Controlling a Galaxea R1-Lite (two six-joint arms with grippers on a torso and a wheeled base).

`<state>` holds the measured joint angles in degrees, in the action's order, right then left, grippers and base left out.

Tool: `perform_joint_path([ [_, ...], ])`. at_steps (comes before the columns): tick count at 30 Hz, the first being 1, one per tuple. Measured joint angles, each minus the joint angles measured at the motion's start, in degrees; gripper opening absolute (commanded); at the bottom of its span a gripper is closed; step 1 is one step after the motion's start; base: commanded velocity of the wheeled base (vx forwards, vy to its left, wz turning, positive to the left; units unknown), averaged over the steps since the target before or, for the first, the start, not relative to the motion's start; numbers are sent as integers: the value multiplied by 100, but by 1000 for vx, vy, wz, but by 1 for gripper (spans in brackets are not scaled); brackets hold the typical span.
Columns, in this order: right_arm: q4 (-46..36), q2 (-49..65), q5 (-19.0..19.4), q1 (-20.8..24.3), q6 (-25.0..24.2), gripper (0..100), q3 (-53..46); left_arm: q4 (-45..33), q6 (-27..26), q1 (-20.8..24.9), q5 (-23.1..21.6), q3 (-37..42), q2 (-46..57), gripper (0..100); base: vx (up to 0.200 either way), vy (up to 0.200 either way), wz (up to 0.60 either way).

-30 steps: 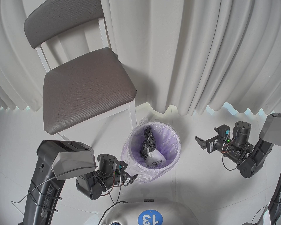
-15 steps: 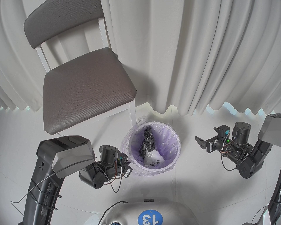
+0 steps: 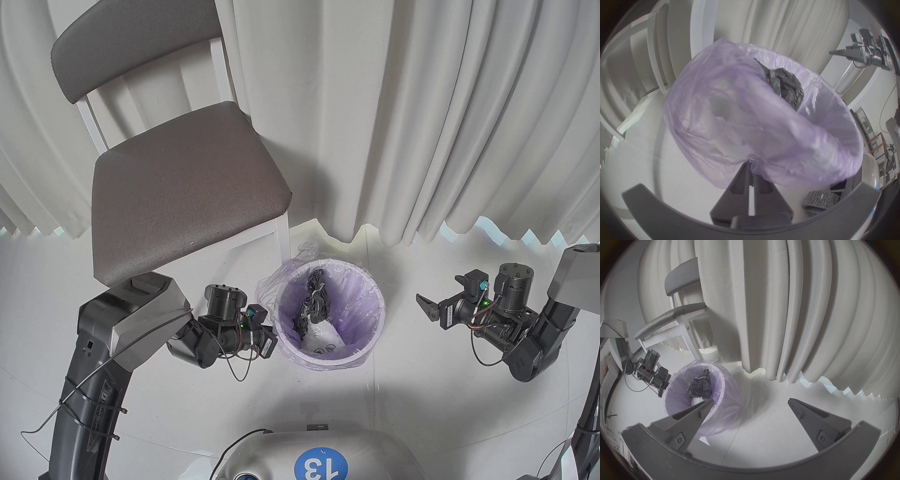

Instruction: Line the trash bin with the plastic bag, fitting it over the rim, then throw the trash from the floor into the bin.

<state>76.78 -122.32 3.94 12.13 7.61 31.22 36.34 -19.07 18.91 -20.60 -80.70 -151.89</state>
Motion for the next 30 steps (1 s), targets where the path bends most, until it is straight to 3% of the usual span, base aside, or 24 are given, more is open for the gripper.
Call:
perform_joint_path([
  [8,-20,-17,79,-10,5,100,-29,-668,-78,-202,-877,-703,-227,0,0,0,0],
  [19,-48,-72,93,-73,29,100,-13,-3163,-1006,-243,-1317,-1571,-290,0,0,0,0],
  [30,-55,-190,96,-106,46,100,20,-3109,-1103,-312,-1431,-2266,-524,0,0,0,0],
])
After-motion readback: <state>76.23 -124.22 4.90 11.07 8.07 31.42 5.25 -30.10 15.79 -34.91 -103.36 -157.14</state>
